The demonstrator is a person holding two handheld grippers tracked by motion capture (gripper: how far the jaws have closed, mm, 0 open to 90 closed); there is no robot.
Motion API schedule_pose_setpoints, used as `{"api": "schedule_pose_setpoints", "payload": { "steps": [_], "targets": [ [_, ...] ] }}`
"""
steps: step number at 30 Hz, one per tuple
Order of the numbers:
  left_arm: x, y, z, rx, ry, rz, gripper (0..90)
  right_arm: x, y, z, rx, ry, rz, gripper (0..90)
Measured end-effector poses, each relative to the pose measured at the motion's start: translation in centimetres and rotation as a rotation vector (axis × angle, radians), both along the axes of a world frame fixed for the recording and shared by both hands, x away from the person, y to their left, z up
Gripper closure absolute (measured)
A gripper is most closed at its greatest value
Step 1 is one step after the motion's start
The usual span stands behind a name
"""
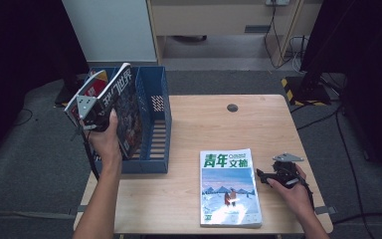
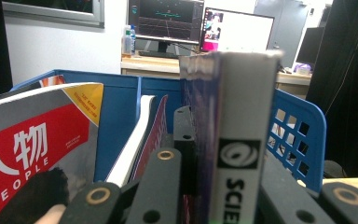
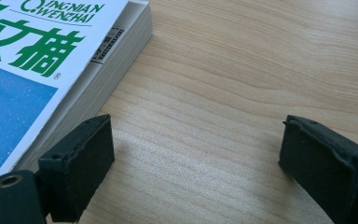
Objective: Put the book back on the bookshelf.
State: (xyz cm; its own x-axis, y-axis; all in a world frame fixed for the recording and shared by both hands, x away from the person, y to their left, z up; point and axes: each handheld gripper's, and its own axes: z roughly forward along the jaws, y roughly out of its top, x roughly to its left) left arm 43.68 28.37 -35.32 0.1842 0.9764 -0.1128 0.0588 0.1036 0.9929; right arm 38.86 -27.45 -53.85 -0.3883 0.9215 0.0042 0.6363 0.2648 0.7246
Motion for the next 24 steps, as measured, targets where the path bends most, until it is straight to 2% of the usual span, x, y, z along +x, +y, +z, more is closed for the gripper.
{"api": "schedule_pose_setpoints", "payload": {
  "steps": [5, 12, 15, 20, 24],
  "targets": [
    [-0.2, -0.5, 0.1, -0.008, -0.004, -0.016, 81.9, 0.0, 0.0, 0.0, 0.000, 0.001, 0.000, 10.1],
    [-0.4, -1.4, 0.3, 0.012, -0.009, -0.024, 81.9, 0.0, 0.0, 0.0, 0.000, 0.000, 0.000, 10.1],
    [-0.3, -1.6, 0.3, -0.001, -0.007, -0.029, 81.8, 0.0, 0.0, 0.0, 0.000, 0.001, 0.000, 10.1],
    [0.0, -2.0, -0.2, 0.003, 0.004, -0.026, 81.8, 0.0, 0.0, 0.0, 0.001, 0.001, 0.002, 10.0],
    [0.3, -1.7, -0.9, -0.028, 0.011, -0.029, 81.8, 0.0, 0.0, 0.0, 0.001, 0.001, 0.004, 9.9]
  ]
}}
